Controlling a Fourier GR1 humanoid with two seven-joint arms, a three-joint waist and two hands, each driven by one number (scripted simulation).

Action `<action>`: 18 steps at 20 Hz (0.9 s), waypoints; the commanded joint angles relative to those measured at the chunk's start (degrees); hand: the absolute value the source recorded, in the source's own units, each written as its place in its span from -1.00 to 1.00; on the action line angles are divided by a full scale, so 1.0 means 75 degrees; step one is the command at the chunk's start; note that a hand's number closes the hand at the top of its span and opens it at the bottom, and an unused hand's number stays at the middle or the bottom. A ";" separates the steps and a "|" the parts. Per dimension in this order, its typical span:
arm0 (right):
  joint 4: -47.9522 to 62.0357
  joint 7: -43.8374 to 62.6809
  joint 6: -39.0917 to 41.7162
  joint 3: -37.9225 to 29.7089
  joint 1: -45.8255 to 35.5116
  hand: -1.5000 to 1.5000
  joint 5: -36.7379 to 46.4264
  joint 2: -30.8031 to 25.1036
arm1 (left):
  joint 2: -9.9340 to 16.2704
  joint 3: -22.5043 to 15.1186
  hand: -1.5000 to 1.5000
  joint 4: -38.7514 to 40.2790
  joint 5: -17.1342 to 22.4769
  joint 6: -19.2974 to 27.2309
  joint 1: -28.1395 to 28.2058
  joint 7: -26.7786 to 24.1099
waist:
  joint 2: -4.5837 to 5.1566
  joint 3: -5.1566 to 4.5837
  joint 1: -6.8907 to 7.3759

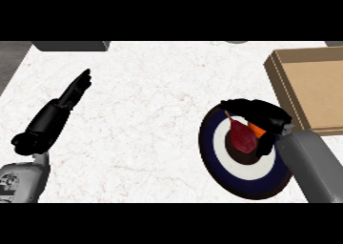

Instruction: Pick the pear from the plate and place it in the cardboard box

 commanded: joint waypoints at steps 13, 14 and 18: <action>-0.0308 -0.2467 -0.2068 -0.0035 0.0680 1.00 0.0349 -0.0003 | 0.0076 0.0459 0.00 0.0242 -0.0031 -0.0303 -0.0122 -0.0139 | -0.0027 -0.0003 -0.0130; -0.0166 -0.3339 -0.2121 0.0241 0.0876 1.00 0.0455 -0.0421 | -0.0226 0.0012 0.00 0.0059 -0.0370 -0.0055 -0.0111 0.0081 | -0.0029 0.0001 -0.0171; -0.1354 -0.5680 -0.2420 0.1126 0.2051 1.00 0.0612 -0.1701 | -0.0036 0.0435 0.00 0.0055 -0.0181 0.0007 0.0090 0.0017 | -0.0138 -0.0007 -0.0508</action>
